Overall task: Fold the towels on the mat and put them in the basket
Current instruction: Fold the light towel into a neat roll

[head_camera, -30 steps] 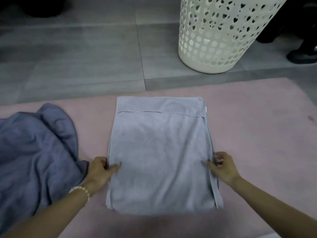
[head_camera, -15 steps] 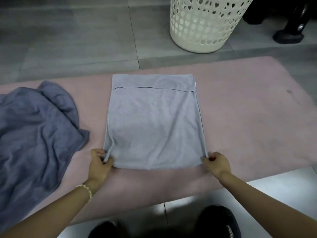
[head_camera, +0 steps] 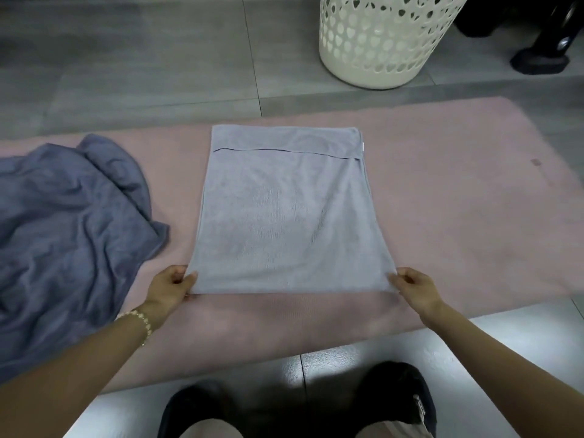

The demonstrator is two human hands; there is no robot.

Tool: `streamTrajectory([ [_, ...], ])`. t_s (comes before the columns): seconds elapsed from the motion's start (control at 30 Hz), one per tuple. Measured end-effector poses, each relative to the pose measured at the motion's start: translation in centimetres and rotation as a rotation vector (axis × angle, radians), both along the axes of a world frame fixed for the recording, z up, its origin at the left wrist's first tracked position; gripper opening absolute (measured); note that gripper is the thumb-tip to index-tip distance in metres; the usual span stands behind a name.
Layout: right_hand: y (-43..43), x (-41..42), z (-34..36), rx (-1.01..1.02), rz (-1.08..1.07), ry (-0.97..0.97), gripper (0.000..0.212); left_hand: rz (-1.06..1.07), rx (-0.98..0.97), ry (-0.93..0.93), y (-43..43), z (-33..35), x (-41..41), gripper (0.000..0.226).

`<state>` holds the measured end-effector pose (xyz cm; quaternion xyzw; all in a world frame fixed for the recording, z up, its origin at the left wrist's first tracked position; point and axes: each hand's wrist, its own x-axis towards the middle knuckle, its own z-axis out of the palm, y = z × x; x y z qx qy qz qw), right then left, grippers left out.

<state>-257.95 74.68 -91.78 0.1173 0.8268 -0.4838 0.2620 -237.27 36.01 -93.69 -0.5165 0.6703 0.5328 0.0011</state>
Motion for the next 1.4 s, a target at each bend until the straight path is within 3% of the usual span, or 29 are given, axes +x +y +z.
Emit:
streamTrajectory([
  [0.13,-0.9,-0.6,-1.7,0.253,0.070,0.023,0.033,-0.001,-0.020,-0.073,0.3,0.3,-1.0,0.032],
  [0.3,-2.8,-1.7,-1.6,0.256,0.061,-0.087,0.040,0.086,-0.002,-0.100,0.4,0.8,-3.2,0.045],
  [0.4,-3.5,-1.8,-1.2,0.197,0.010,-0.111,0.044,0.037,0.037,-0.095,0.3,0.5,-3.6,0.035],
  [0.5,-3.0,-1.5,-0.5,0.156,-0.013,-0.062,0.031,0.024,0.034,-0.038,0.3,0.6,-3.1,0.023],
  [0.8,-0.8,-2.3,0.6,-0.185,-0.087,-0.264,0.023,0.029,0.414,0.076,-2.1,3.5,-1.7,0.018],
  [0.9,-3.1,-6.3,2.6,-0.369,-0.186,-0.227,0.004,0.137,0.509,0.220,-4.0,5.6,-5.9,0.017],
  [1.03,-6.6,-11.0,4.7,-0.557,-0.267,-0.158,0.017,0.351,0.528,0.505,-6.7,7.5,-11.6,0.012],
  [1.1,-7.4,-11.9,3.7,-0.361,-0.187,-0.059,0.020,0.227,0.353,0.375,-7.0,6.3,-12.6,0.036],
  [1.17,-7.7,-11.8,1.6,-0.076,-0.017,0.032,0.019,0.136,0.114,0.106,-6.5,3.6,-12.6,0.062],
  [1.23,-7.8,-11.5,-0.2,0.052,0.051,-0.009,0.032,0.048,-0.005,-0.060,-6.0,1.3,-12.4,0.076],
  [1.33,-8.4,-11.6,-1.0,0.119,0.095,-0.083,0.046,-0.066,-0.051,-0.188,-6.1,-0.8,-12.2,0.095],
  [1.4,-9.0,-12.0,-0.9,0.160,0.062,-0.076,0.053,-0.044,0.017,-0.153,-6.2,-1.0,-12.9,0.091],
])
